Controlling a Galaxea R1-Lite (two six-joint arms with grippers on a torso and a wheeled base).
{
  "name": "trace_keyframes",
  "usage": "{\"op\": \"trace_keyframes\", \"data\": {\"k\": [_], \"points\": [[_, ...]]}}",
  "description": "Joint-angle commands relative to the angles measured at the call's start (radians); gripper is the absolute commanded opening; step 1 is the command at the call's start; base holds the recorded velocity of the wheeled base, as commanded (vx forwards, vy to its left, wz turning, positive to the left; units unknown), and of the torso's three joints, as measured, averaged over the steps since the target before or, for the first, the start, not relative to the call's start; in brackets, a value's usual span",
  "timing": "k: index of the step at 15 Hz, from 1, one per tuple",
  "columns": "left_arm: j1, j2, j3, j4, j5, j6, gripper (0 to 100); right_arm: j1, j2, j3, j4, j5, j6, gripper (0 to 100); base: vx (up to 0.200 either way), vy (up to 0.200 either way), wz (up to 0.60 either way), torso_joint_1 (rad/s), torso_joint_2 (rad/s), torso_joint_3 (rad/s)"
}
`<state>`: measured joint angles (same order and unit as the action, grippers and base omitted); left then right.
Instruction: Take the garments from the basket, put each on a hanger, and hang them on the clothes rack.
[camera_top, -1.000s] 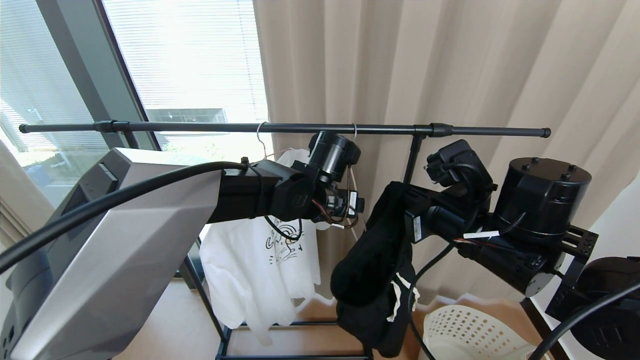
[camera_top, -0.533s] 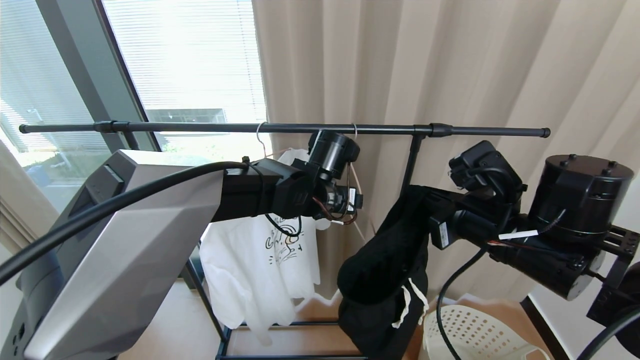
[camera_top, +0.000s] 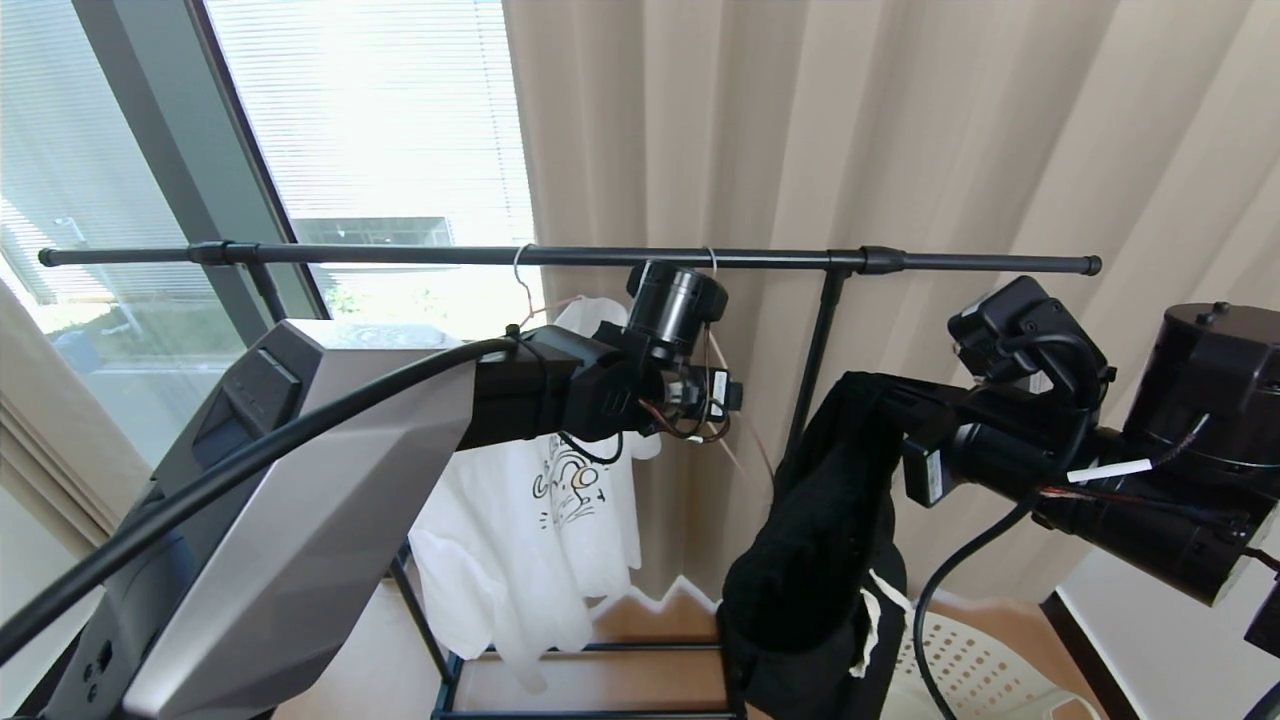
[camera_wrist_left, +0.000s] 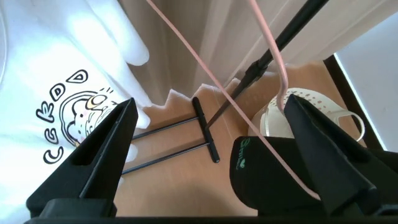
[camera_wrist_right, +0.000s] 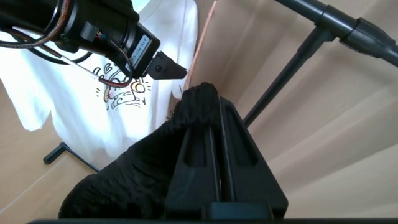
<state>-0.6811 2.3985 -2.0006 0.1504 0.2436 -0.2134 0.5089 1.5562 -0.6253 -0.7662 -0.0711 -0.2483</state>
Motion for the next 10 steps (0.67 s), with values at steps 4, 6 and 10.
{"op": "trace_keyframes", "data": {"k": [4, 6, 10], "points": [[-0.002, -0.032, 0.019, -0.002, 0.003, -0.046, 100, -0.004, -0.007, -0.001, -0.001, -0.001, 0.0, 0, 0.0, 0.0, 0.0, 0.0, 0.0, 0.0], [-0.012, -0.044, 0.029, -0.003, 0.009, -0.054, 100, -0.004, -0.005, -0.002, -0.001, -0.001, 0.0, 0, 0.0, 0.0, 0.0, 0.0, 0.0, 0.0], [-0.017, -0.053, 0.033, 0.005, 0.009, -0.057, 100, -0.004, -0.008, -0.002, 0.001, -0.001, -0.002, 0, 0.0, -0.05, 0.0, 0.001, 0.0, -0.001]]}}
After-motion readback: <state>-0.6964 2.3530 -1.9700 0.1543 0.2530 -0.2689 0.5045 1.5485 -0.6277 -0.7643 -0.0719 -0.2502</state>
